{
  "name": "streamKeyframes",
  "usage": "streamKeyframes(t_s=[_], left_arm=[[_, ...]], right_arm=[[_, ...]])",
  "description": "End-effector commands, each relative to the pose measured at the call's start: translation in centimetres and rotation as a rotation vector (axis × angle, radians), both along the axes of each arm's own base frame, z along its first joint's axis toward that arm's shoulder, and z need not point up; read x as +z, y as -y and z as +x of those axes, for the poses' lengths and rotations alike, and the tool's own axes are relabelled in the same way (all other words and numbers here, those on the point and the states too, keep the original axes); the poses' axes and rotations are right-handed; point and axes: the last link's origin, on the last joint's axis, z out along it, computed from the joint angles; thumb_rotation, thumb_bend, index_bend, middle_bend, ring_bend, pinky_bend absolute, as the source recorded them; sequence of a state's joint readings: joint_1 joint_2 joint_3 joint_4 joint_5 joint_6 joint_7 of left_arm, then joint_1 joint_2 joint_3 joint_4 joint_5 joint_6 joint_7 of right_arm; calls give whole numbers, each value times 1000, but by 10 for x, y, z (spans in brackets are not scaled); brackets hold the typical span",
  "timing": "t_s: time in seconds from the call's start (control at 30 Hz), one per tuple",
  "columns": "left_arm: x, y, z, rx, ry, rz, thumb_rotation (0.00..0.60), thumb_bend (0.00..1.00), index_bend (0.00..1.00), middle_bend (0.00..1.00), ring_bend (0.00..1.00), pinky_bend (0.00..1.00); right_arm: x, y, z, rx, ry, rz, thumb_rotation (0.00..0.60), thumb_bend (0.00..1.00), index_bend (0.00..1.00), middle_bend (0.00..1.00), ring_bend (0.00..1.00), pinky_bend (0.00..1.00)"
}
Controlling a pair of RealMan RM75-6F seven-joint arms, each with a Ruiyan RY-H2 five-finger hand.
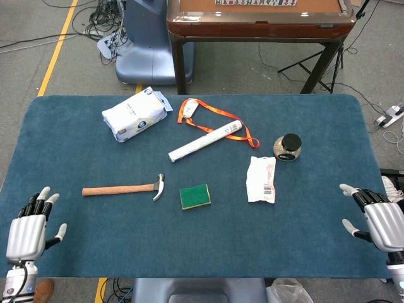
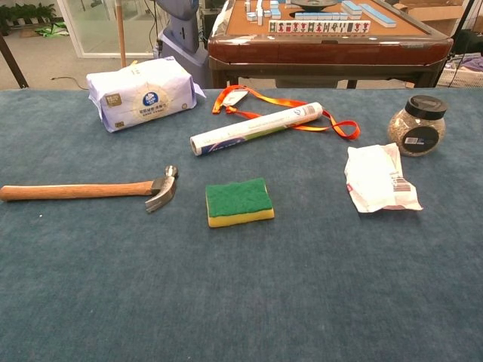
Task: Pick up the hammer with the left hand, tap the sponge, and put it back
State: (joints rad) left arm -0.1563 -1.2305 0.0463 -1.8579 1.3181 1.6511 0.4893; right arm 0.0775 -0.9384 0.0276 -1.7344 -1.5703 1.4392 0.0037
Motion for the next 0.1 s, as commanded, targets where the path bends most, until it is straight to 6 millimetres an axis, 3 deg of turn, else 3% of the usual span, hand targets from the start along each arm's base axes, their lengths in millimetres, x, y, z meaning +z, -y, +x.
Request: streamKeyframes(t_s=[0.03, 0.1], left_arm=[[-4, 12, 4, 5, 14, 8, 600, 272, 193, 95, 96, 218], [-6, 14, 5, 4, 13, 5, 600, 272, 193, 97, 96, 218]], right_arm=[[-3, 1, 0, 9, 0, 13, 600, 225, 212, 323, 263, 352], [-4, 2, 1, 15, -1, 19, 600, 226, 212, 323, 263, 352]])
